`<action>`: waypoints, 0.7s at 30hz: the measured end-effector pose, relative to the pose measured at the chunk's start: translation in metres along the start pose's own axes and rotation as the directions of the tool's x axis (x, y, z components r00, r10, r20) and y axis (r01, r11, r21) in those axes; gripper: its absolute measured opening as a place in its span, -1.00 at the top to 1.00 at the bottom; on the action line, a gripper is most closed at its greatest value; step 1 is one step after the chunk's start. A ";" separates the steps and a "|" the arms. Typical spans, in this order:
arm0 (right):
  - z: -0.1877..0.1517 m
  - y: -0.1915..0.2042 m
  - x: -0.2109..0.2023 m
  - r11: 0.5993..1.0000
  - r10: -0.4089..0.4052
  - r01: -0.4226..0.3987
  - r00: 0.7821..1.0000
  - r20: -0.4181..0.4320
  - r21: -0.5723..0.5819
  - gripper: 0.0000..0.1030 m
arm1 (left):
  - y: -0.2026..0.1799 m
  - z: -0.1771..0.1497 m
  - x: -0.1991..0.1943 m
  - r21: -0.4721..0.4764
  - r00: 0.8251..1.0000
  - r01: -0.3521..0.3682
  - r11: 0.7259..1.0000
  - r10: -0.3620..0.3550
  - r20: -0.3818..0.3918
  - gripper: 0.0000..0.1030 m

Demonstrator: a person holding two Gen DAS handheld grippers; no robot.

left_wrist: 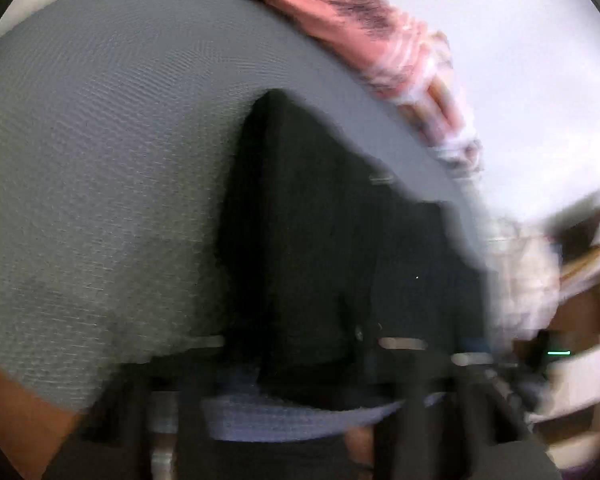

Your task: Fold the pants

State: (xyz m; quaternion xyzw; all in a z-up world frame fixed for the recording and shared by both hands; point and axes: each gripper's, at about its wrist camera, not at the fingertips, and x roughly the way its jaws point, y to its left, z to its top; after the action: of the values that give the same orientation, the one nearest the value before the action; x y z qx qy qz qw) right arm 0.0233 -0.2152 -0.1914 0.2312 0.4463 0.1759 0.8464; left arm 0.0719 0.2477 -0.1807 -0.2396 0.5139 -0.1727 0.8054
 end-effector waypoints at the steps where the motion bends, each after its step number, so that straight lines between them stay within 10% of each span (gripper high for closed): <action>1: 0.000 0.000 0.000 1.000 0.000 0.000 1.000 -0.001 0.000 -0.16 | 0.003 0.001 0.001 -0.029 1.000 0.024 0.999 -0.024 0.002 0.32; 13: 0.001 0.001 0.001 1.000 -0.007 0.007 1.000 -0.001 -0.006 -0.23 | -0.003 -0.002 -0.027 -0.093 0.986 0.160 0.983 -0.154 0.065 0.50; 21: -0.001 0.003 0.001 1.000 -0.004 0.004 1.000 0.002 -0.003 -0.23 | -0.057 0.005 -0.041 0.025 0.987 0.122 0.992 -0.124 0.107 0.51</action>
State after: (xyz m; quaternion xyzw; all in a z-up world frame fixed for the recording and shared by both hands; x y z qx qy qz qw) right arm 0.0234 -0.2122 -0.1913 0.2293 0.4457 0.1743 0.8476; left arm 0.0581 0.2233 -0.1167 -0.2723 0.4523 -0.2134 0.8220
